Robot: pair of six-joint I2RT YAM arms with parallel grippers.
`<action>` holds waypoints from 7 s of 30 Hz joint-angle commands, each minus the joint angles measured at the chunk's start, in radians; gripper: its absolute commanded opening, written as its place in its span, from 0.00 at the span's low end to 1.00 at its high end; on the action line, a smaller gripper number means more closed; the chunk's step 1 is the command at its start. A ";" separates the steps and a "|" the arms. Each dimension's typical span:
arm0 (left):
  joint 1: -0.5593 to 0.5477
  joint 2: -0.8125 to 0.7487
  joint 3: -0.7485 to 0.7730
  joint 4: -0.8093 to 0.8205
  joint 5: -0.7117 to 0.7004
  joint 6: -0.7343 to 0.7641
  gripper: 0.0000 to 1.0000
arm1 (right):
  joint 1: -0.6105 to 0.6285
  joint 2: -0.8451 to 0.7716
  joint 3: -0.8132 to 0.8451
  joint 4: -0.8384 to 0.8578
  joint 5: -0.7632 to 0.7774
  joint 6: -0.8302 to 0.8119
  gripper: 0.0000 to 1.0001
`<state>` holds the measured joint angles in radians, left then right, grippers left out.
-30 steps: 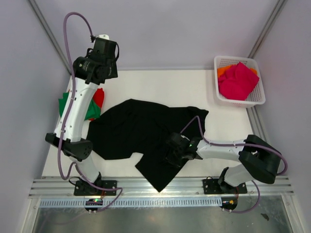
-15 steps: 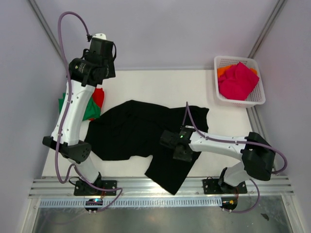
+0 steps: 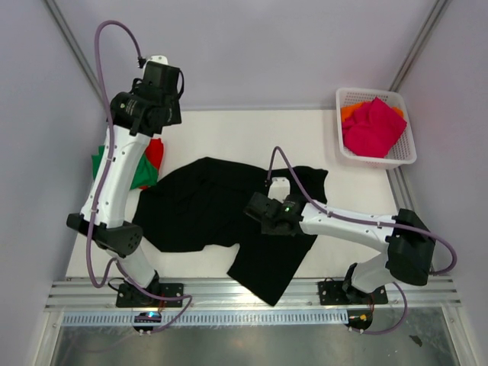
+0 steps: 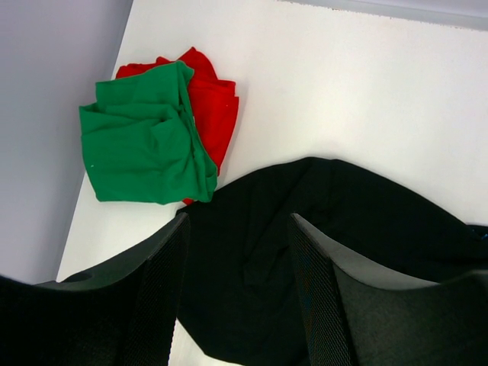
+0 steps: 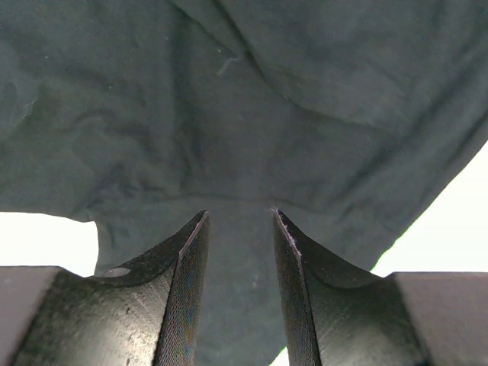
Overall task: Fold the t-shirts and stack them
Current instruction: Flatten out the tshirt
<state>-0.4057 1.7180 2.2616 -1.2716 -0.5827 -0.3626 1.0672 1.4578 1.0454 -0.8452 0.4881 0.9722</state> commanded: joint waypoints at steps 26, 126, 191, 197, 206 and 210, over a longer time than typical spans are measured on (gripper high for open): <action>-0.001 -0.083 -0.083 0.031 -0.065 -0.002 0.57 | -0.546 -0.057 -0.191 0.307 -0.123 -0.090 0.43; -0.002 -0.009 -0.149 0.034 -0.034 -0.056 0.44 | -0.584 -0.321 -0.332 0.164 -0.327 -0.198 0.37; -0.001 -0.024 -0.086 0.048 -0.141 0.027 0.46 | -0.575 -0.073 -0.332 0.054 -0.424 -0.003 0.37; -0.001 -0.050 -0.085 0.043 -0.129 0.010 0.47 | -0.572 -0.077 -0.360 0.060 -0.439 0.006 0.37; -0.001 -0.075 -0.077 0.038 -0.117 0.007 0.48 | -0.530 -0.028 -0.409 0.100 -0.470 0.036 0.37; -0.001 -0.087 -0.077 0.037 -0.117 0.005 0.48 | -0.521 -0.057 -0.435 0.084 -0.473 0.091 0.37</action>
<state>-0.4057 1.6760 2.1525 -1.2469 -0.6956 -0.3576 0.5224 1.3804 0.6846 -0.7624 0.0643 0.9905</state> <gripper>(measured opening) 0.479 0.368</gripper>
